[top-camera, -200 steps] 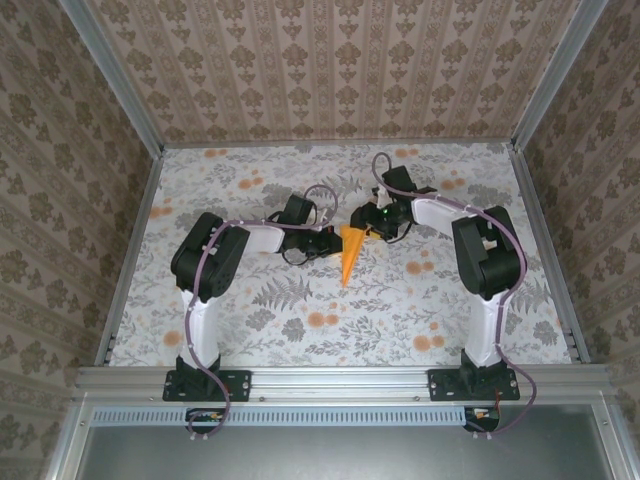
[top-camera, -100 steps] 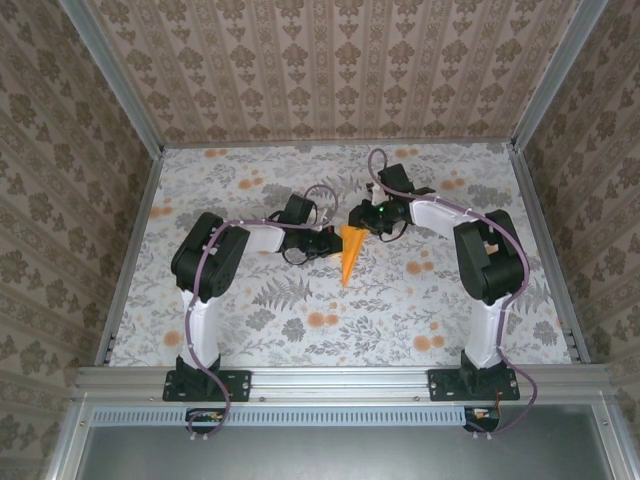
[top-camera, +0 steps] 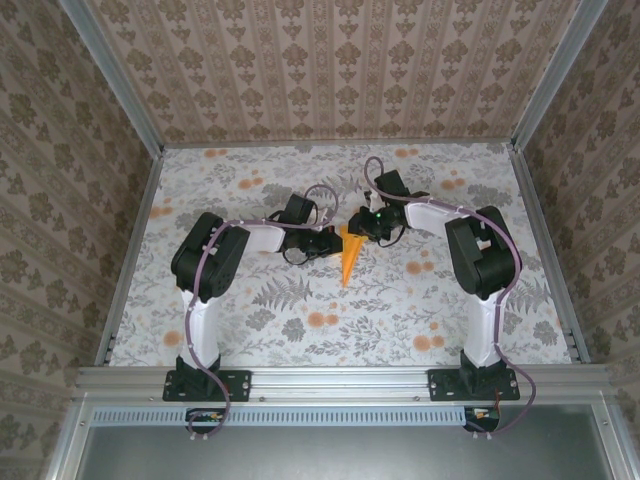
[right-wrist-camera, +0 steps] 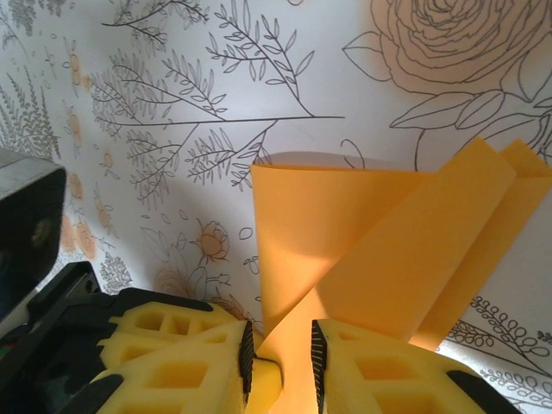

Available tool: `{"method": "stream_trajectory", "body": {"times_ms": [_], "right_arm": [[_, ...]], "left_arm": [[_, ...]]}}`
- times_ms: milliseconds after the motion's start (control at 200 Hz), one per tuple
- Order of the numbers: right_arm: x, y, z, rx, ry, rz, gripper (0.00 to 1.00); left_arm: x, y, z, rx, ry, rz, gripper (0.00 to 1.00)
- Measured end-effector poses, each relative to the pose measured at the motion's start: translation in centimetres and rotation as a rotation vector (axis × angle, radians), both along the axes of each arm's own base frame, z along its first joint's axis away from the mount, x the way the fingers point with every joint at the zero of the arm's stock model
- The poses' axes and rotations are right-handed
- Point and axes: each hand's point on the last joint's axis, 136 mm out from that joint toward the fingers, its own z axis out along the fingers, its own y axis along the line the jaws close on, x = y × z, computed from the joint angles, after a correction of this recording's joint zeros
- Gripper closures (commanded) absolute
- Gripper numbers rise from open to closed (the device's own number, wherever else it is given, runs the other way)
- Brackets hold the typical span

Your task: Fold a paper plane with a square sheet of paper (fold left side to right side)

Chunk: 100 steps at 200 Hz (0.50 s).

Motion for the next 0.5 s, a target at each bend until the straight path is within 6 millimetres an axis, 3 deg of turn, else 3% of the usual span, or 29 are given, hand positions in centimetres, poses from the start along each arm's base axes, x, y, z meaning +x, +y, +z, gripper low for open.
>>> {"method": "stream_trajectory", "body": {"times_ms": [500], "right_arm": [[-0.1,-0.5,-1.6,-0.031,0.025,-0.011,0.75]], "left_arm": [[0.0,0.0,0.0,0.001,0.000,0.001,1.00]]}}
